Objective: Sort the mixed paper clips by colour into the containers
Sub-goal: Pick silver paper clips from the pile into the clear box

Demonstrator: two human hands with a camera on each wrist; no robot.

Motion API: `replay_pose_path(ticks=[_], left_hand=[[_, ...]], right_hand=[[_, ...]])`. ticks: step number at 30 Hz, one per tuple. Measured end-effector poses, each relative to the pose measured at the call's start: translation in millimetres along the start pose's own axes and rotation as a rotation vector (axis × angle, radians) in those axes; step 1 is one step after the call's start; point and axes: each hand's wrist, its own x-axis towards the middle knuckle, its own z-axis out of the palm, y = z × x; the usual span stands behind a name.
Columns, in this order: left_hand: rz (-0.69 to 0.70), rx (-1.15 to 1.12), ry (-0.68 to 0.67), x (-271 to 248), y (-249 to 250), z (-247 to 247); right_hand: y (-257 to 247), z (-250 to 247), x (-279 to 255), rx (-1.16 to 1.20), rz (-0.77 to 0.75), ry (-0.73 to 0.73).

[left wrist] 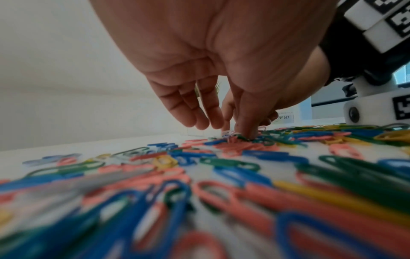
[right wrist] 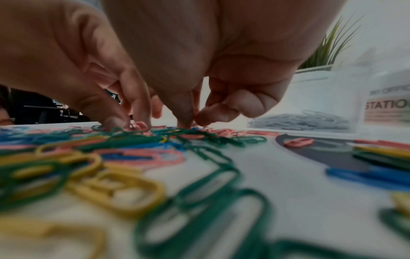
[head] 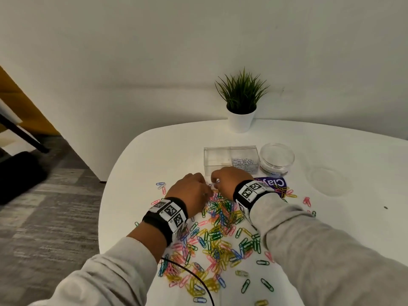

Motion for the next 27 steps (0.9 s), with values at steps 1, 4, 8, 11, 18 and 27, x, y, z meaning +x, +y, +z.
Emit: replay_pose_path(ticks=[1,4,8,11,18,27], left_hand=[[0.000,0.000,0.002,-0.6,-1.1,-0.2],[-0.019,-0.018,-0.002,-2.6,-4.3,-1.4],[-0.112,-0.052,-0.014,-4.8,-6.1,-8.3],[-0.187,-0.011,-0.029,-5.8,-5.0,-12.0],[-0.237,-0.051,0.003,-6.6,-7.8,-13.8],[-0.177,-0.056,-0.056,-6.4,-6.7,-9.9]], right_hand=[[0.5,1.1,-0.4,0.002,-0.010,0.008],[2.9,6.3,-3.4,0.011,-0.029,0.060],[5.7,8.4,-8.5,0.075,-0.053,0.138],[7.0,4.9,-12.9,0.140,-0.031,0.180],[12.1,-1.4,-24.2,0.486,0.088,0.212],[2.1,-13.1,-31.7,1.664,0.374,0.043]])
